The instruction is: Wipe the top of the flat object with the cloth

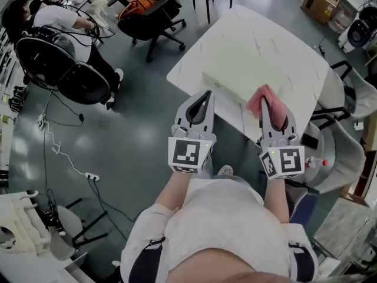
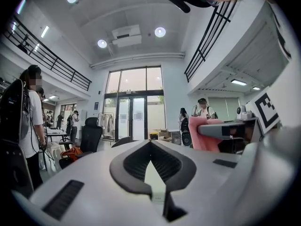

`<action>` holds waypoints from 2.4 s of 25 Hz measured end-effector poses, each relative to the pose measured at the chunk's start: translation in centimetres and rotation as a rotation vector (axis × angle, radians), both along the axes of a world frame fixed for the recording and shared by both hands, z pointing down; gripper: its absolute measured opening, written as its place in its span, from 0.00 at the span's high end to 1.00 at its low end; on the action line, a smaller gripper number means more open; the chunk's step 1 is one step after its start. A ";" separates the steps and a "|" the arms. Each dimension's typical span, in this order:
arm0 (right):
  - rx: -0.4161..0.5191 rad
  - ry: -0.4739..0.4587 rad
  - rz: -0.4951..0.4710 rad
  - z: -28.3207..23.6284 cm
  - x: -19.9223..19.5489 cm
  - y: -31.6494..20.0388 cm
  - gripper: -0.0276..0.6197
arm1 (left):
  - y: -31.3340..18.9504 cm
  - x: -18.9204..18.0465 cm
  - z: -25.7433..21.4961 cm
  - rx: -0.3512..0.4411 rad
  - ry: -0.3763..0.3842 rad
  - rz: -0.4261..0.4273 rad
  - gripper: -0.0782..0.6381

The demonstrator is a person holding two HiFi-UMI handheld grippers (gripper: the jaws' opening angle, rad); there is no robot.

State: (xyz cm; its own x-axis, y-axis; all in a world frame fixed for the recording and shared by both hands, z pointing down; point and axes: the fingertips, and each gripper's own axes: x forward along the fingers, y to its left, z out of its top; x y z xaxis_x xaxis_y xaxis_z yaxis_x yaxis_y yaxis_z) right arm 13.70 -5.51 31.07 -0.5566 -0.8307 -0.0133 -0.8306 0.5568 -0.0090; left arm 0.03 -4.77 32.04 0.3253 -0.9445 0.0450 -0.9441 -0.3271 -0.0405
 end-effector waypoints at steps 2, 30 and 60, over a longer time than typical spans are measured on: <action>-0.006 0.009 -0.004 0.1 -1.5 -1.3 0.90 | -1.2 -1.3 0.1 -0.007 -0.004 0.001 0.87; -0.092 0.118 -0.074 3.9 -13.6 -17.8 0.90 | -16.7 -11.2 2.4 -0.049 0.039 -0.004 0.87; -0.320 0.782 -0.738 23.4 -17.7 -18.3 0.90 | -11.9 -8.6 5.6 -0.091 0.073 -0.439 0.87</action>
State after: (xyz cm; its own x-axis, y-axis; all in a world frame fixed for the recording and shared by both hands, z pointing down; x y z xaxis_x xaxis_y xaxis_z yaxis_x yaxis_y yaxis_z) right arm -4.03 -23.77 54.46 -0.6755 -0.1966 0.7106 -0.1384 0.9805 0.1397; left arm -8.53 -16.67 37.66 -0.0998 -0.9870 0.1261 -0.9935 0.1058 0.0416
